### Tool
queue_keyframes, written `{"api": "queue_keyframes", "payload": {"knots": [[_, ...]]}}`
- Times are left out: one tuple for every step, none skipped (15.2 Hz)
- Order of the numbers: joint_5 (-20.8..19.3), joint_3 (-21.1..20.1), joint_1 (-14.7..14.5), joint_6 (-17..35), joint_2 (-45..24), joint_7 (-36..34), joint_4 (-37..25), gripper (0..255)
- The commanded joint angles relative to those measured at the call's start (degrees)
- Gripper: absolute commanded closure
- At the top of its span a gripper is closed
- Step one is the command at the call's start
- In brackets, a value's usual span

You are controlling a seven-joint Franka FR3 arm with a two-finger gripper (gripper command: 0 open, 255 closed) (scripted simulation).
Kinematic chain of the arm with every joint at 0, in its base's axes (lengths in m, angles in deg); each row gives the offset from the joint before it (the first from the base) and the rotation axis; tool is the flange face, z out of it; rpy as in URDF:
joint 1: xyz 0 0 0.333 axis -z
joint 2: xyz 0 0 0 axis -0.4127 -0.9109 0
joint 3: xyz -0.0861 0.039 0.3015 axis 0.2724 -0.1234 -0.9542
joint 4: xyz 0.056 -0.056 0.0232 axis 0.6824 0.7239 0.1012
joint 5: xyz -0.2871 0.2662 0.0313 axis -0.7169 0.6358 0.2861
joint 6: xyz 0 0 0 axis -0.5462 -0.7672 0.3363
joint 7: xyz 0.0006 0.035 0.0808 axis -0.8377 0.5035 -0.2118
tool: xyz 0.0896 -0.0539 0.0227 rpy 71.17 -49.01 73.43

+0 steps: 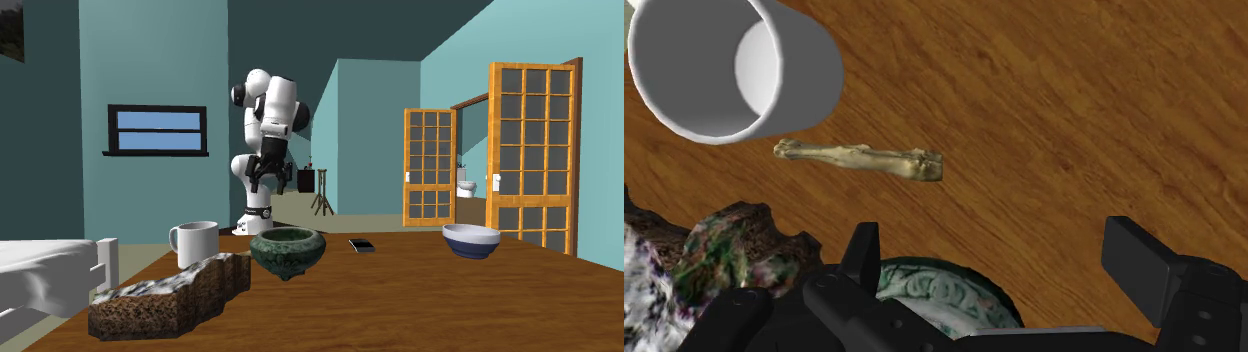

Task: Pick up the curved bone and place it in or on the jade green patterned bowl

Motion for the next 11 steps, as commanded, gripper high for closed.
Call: {"api": "queue_keyframes", "payload": {"knots": [[-0.08,0.57,0.40,1.41,-1.78,0.38,-0.36,0],[-0.11,0.67,0.46,2.22,-2.16,0.39,0.06,0],[-0.14,0.77,0.53,3.03,-2.55,0.40,0.47,0],[-0.16,0.86,0.59,3.83,-2.96,0.42,0.86,0],[-0.18,0.96,0.65,4.64,-3.38,0.43,1.25,0],[-0.19,1.06,0.72,5.46,-3.81,0.45,1.62,0],[-0.21,1.21,0.82,6.74,-4.53,0.48,2.18,0],[-0.21,1.21,0.82,6.74,-4.52,0.48,2.18,0],[-0.21,1.21,0.82,6.74,-4.52,0.48,2.18,0],[-0.21,1.21,0.82,6.74,-4.52,0.48,2.18,0],[-0.21,1.21,0.82,6.74,-4.53,0.48,2.18,0]]}}
